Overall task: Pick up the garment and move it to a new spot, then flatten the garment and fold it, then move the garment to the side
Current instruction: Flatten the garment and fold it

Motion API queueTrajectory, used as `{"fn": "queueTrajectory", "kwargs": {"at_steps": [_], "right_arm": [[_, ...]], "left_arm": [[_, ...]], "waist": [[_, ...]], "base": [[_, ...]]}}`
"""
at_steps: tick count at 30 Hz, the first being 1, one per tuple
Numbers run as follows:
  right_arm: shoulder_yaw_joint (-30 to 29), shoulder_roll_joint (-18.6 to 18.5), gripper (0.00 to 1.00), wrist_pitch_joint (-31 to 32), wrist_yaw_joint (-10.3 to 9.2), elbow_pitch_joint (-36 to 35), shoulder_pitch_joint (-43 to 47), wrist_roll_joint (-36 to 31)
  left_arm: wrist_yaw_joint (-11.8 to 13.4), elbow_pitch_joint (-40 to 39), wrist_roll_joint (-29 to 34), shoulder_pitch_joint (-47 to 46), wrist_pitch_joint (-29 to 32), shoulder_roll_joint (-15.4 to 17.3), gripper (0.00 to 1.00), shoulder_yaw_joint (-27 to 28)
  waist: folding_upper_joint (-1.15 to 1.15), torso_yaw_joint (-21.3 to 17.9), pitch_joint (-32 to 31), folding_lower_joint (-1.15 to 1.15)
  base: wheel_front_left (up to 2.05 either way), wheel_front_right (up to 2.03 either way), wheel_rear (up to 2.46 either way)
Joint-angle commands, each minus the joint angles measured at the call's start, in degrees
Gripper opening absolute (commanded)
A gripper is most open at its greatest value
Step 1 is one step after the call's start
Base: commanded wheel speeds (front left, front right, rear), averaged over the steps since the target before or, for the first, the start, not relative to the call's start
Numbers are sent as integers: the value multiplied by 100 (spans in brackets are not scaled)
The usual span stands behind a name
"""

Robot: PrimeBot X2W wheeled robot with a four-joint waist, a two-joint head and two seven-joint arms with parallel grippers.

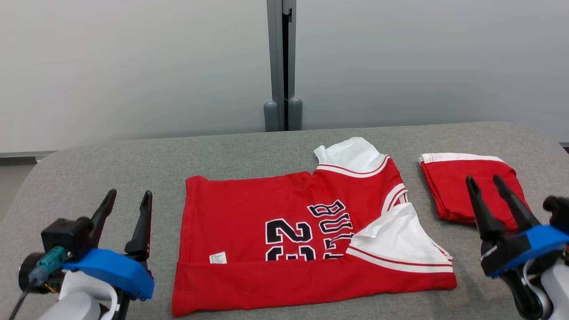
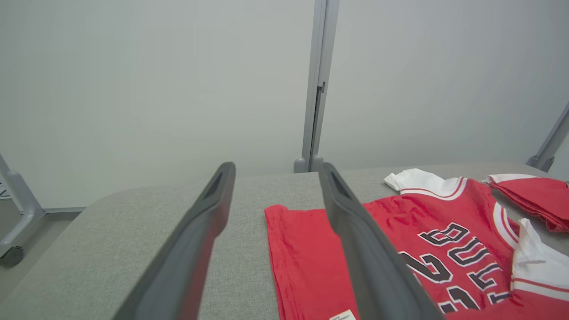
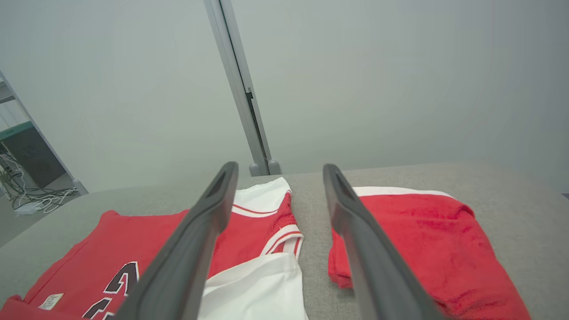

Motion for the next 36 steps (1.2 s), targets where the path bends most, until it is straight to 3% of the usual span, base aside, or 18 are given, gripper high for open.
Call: {"fn": "queueTrajectory", "kwargs": {"at_steps": [1, 5, 9, 12, 16, 21, 27, 36], "right_arm": [[-254, 140, 100, -24, 1, -121, 376, -242], [-1098, 659, 100, -28, 1, -574, 1221, -976], [-1375, 1054, 100, -29, 1, -545, 1734, -1371], [-1326, 1118, 100, -29, 1, -243, 1861, -1529], [-1161, 1129, 100, 54, 1, 155, 1640, -1488], [-1012, 1168, 100, 601, 1, 963, 1264, -1387], [-935, 1258, 100, 1337, 1, 1698, 874, -1139], [-616, 1324, 100, 1762, 1, 2187, 461, -997]], "left_arm": [[134, -137, 103, 200, -65, -56, 100, 106], [446, -607, 642, 982, -103, -519, 100, 703], [450, -597, 1203, 1703, -106, -1047, 100, 1138], [293, -377, 1480, 1996, -107, -1309, 100, 1284], [-6, 91, 1509, 2085, -70, -1400, 100, 1232], [-361, 714, 1183, 1922, 708, -1491, 100, 961], [-628, 1222, 976, 1632, 1240, -1612, 100, 812], [-842, 1813, 729, 1207, 1975, -1853, 100, 626]], "waist": [[1, 11, 0, 1], [1, 24, -3, 1], [1, 40, -9, 1], [1, 70, -8, 1], [1, 111, -16, 1], [1, 127, 5, 1], [1, 164, 97, 1], [1, 142, 178, 1]], "base": [[0, 0, 0], [0, 0, 0], [0, 0, 0], [0, 0, 0], [0, 0, 0], [0, 0, 0], [0, 0, 0], [0, 0, 0]]}}
